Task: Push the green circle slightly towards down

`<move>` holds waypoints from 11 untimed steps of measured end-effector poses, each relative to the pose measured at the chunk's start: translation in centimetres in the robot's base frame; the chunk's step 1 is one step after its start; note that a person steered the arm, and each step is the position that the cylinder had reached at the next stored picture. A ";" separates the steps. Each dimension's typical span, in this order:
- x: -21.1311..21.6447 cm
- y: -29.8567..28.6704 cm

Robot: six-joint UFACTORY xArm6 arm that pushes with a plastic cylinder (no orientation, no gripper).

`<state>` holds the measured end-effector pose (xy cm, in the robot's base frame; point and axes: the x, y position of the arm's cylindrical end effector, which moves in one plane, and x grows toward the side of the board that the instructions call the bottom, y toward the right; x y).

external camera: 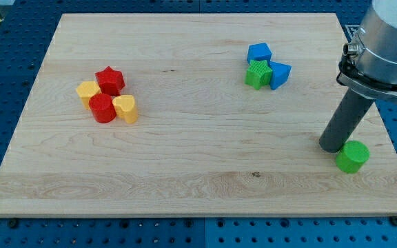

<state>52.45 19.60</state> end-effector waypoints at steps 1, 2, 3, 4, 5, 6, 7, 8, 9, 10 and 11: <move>0.0 0.2; -0.8 0.2; -1.0 0.8; -1.0 1.9; -1.0 2.2; -1.0 1.6; -1.0 0.4; -1.0 0.4; -0.3 0.4; 1.1 0.4; 1.2 0.4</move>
